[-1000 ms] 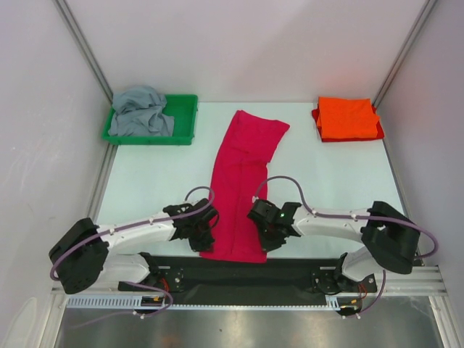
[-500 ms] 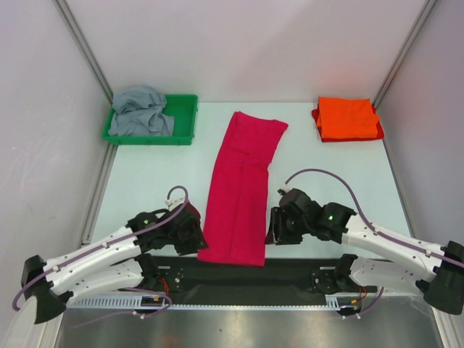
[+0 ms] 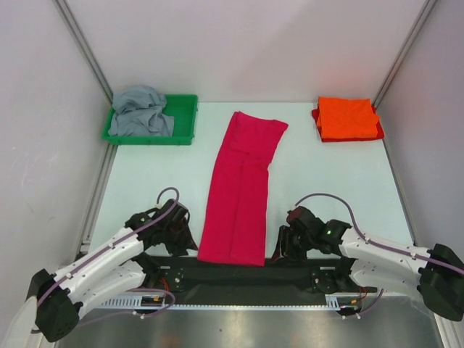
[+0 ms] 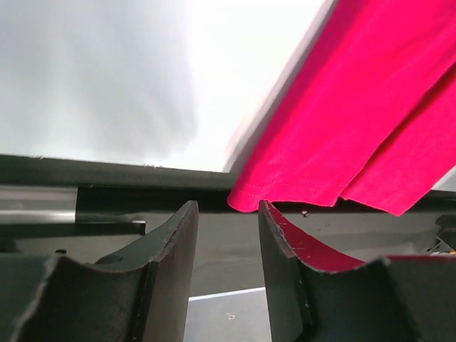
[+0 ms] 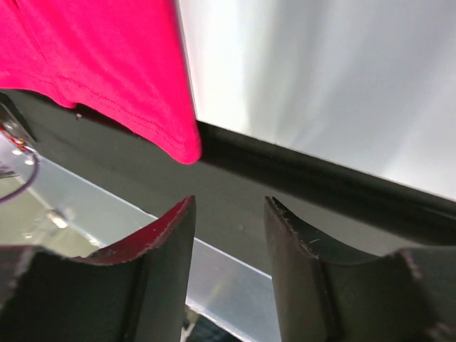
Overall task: Fold and stack the t-shirts
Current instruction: Fold the tshirt
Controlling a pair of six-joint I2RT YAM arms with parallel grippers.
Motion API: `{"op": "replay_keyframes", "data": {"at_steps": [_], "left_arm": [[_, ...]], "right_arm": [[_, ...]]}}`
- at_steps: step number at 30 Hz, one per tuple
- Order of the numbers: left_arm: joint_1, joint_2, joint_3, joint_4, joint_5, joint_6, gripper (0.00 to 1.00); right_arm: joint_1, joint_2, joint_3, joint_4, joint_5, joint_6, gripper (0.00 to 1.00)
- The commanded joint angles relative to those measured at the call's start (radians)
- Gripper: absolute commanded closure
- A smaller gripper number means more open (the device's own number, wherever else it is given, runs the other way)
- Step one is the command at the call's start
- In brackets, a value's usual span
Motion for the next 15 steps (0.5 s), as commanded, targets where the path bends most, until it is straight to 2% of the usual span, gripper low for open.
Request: {"op": "replay_keyframes", "data": {"at_steps": [1,9,15], "left_arm": [[0.021,0.021,-0.030,0.078,0.076,0.070,0.56],[0.041,0.040,-0.090,0.188,0.140,0.104,0.55],[0.043,0.077,-0.091,0.232,0.162,0.114,0.54]], "right_arm": [[-0.004,-0.011,-0.047,0.177,-0.069,0.082,0.52],[0.024,0.082,-0.102,0.374,-0.099,0.150,0.54],[0.027,0.191,-0.105,0.457,-0.085,0.150,0.53]]}}
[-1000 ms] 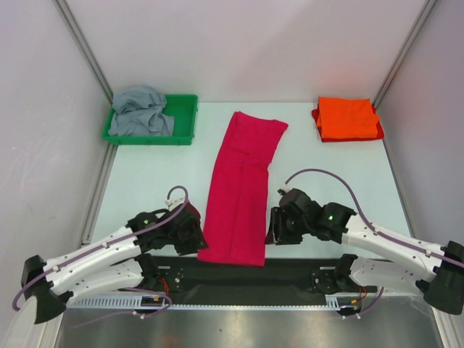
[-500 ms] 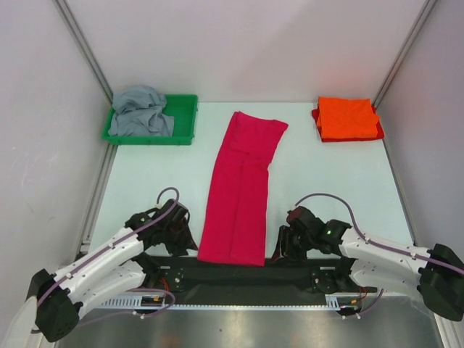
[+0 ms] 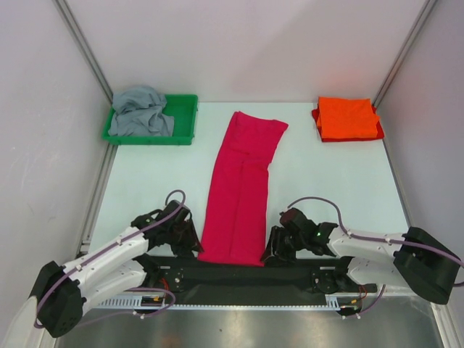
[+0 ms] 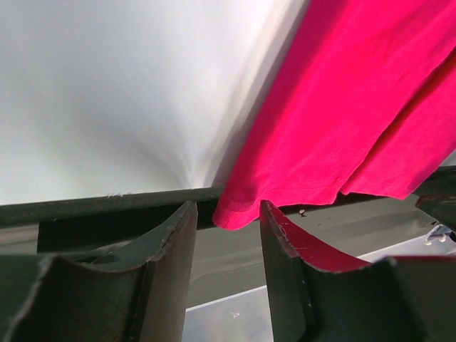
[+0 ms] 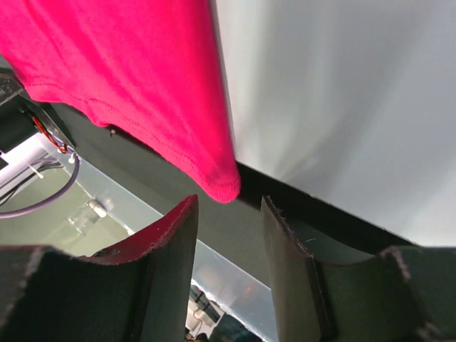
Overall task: Fold and stack the t-shirts
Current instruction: Fold the tshirt
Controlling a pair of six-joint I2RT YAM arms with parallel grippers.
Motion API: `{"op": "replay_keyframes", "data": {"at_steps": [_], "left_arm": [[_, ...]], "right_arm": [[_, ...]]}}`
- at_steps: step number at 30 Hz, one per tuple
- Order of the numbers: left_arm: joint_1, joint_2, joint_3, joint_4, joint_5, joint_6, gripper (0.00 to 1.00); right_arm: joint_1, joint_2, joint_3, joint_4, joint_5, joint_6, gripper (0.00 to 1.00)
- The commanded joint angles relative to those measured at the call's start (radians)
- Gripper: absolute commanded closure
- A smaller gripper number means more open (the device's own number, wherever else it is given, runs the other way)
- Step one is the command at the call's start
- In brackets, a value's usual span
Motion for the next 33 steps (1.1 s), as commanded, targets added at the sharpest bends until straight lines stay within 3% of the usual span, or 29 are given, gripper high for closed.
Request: {"op": "replay_keyframes", "data": {"at_steps": [1,13,19,25,33], "left_arm": [[0.010,0.023,0.005,0.052,0.028,0.030,0.53],[0.010,0.018,-0.037,0.043,0.046,0.009,0.57],[0.010,-0.001,0.028,0.014,-0.021,0.021,0.54],[0.010,0.030,0.147,-0.106,-0.146,0.055,0.52],[0.011,0.137,0.121,-0.006,-0.081,0.082,0.55]], "right_arm": [[0.005,0.041,-0.009,0.098,0.001,0.022,0.53],[0.002,0.051,-0.035,0.108,0.016,0.027,0.53],[-0.048,0.032,-0.022,0.082,0.008,-0.004,0.53],[-0.102,-0.026,0.044,-0.047,0.016,-0.091,0.53],[-0.136,0.078,0.051,0.008,-0.029,-0.139,0.56]]}}
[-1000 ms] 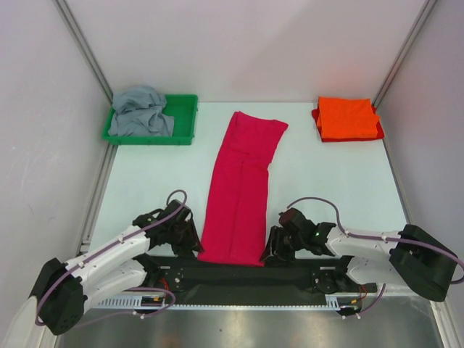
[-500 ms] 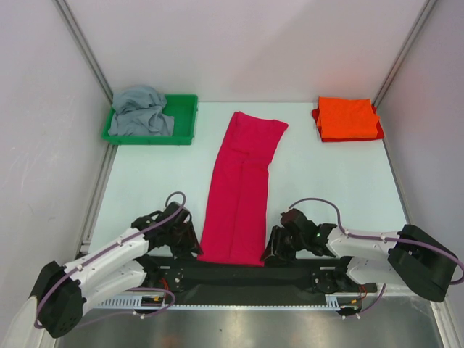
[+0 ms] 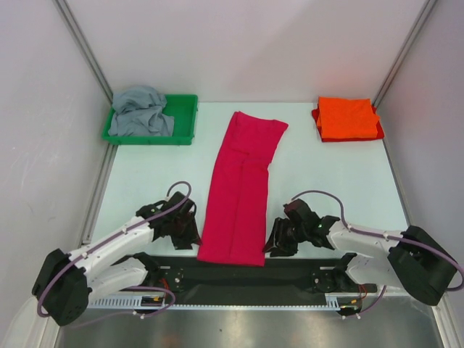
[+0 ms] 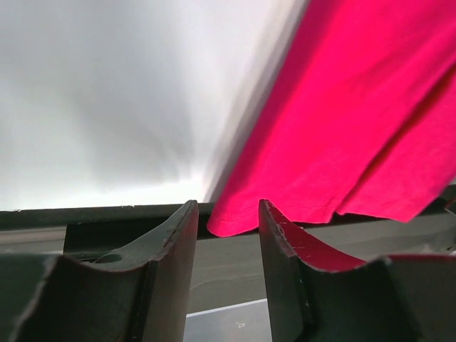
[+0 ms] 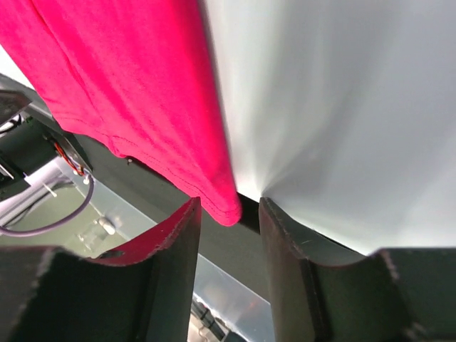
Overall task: Fold and stack the t-shirts
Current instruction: Fold the tshirt
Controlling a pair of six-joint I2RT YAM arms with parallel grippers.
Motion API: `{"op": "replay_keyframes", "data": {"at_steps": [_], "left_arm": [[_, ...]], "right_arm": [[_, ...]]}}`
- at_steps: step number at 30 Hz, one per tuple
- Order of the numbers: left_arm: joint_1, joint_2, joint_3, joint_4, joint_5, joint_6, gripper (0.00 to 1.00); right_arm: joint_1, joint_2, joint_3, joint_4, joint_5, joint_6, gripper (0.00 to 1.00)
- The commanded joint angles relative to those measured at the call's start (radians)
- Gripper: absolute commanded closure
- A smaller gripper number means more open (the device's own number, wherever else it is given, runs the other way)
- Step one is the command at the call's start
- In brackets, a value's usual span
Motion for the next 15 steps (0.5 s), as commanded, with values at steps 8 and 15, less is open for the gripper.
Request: {"op": "replay_keyframes", "data": {"at_steps": [8,15], "left_arm": [[0.008,0.049,-0.029,0.072,0.031,0.041,0.55],[0.010,0.097,-0.052,0.121,0.086,0.055,0.61]], "right_arm": [[0.015,0.065,0.040,0.013,0.009,-0.038,0.58],[0.071,0.120,0.051,0.017,0.078,-0.006,0.60]]}}
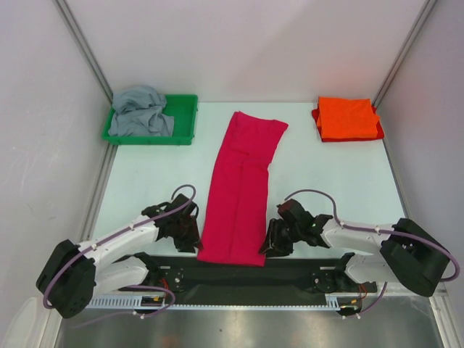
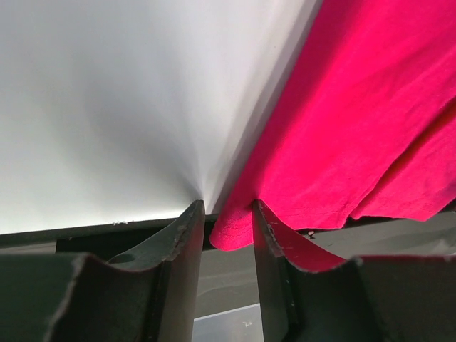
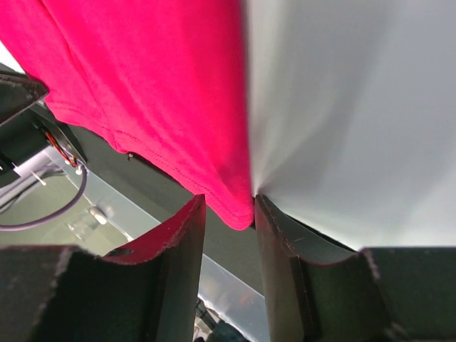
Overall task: Fold and stack the t-shirts
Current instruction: Fold the tshirt
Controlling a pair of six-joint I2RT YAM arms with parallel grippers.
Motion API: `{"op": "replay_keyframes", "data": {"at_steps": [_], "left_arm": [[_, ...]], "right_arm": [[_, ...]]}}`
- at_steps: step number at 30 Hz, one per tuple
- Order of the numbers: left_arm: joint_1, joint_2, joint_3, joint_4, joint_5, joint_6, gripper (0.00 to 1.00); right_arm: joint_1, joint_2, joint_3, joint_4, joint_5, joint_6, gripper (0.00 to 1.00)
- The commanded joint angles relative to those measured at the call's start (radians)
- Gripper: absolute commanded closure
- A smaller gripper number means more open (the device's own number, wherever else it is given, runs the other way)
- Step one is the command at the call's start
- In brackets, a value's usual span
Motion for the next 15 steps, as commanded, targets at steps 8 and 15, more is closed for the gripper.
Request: {"op": "replay_keyframes", "data": {"at_steps": [8,15], "left_arm": [[0.011,0.033,-0.015,0.054,0.011,0.016,0.65],[0.011,0.053,-0.015,0.064,0.014,0.022,0.66]], "right_arm": [[0.069,0.047,0.015,-0.031,0.190,0.067,0.70],[0.041,-0.014,0.013,-0.114,0.221,0.047,0.68]]}}
